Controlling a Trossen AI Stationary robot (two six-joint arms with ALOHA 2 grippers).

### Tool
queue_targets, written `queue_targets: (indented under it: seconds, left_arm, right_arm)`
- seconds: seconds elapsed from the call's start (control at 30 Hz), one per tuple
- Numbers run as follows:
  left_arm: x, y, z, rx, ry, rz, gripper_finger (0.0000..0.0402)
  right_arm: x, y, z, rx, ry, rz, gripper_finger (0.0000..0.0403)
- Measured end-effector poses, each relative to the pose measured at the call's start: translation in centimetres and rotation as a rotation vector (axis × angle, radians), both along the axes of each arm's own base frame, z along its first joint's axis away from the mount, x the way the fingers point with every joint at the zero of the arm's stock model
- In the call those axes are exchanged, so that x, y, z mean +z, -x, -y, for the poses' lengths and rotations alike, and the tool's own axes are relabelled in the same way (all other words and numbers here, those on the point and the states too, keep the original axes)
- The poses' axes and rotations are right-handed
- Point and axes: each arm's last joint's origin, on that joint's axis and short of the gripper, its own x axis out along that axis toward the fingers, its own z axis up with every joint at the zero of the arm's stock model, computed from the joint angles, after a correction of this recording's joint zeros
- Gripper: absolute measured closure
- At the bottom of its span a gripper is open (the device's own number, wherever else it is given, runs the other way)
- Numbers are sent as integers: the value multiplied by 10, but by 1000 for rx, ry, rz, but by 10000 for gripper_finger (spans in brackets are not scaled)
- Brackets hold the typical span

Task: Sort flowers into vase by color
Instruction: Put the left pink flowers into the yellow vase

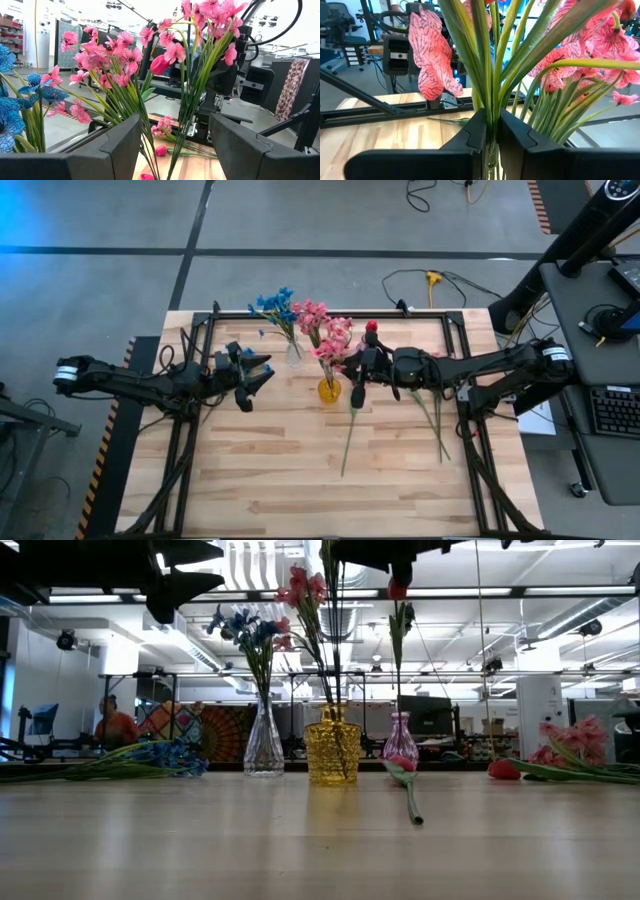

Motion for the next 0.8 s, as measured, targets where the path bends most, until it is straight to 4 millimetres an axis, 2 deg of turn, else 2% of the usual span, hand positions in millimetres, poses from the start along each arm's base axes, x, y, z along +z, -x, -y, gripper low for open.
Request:
queue_targets:
  seconds: [0.37, 0.8]
  left_arm:
    - [0, 0, 0, 0, 0, 0, 186]
    - [0, 0, 0, 0, 0, 0, 187]
  right_arm:
    - [-2, 0, 0, 0, 1, -8, 371]
    - [-25, -16, 0, -27, 5, -74, 371]
